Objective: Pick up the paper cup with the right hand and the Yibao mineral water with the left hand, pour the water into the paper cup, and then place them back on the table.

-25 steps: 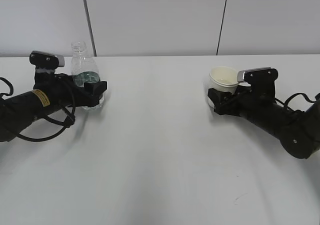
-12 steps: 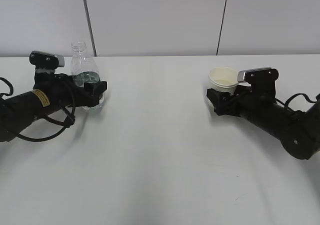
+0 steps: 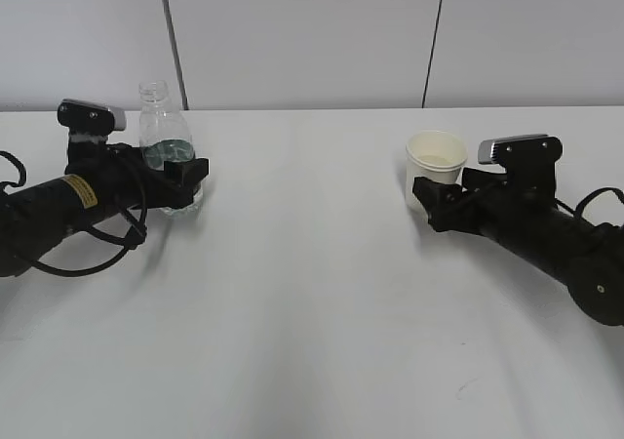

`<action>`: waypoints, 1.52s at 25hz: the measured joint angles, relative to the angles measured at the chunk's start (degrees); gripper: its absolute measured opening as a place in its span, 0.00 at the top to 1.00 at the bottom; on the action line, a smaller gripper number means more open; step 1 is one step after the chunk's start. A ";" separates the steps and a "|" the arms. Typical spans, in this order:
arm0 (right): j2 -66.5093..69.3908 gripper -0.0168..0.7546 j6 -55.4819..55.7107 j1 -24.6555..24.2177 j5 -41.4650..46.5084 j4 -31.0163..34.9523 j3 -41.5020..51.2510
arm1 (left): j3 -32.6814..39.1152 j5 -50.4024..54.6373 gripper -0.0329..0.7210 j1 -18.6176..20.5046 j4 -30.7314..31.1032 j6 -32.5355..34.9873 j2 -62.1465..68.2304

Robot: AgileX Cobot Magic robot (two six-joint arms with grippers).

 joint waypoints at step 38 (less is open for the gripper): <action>-22.11 0.14 -1.98 0.00 0.51 2.54 17.96 | 0.00 3.92 0.15 0.00 -0.59 0.00 -5.19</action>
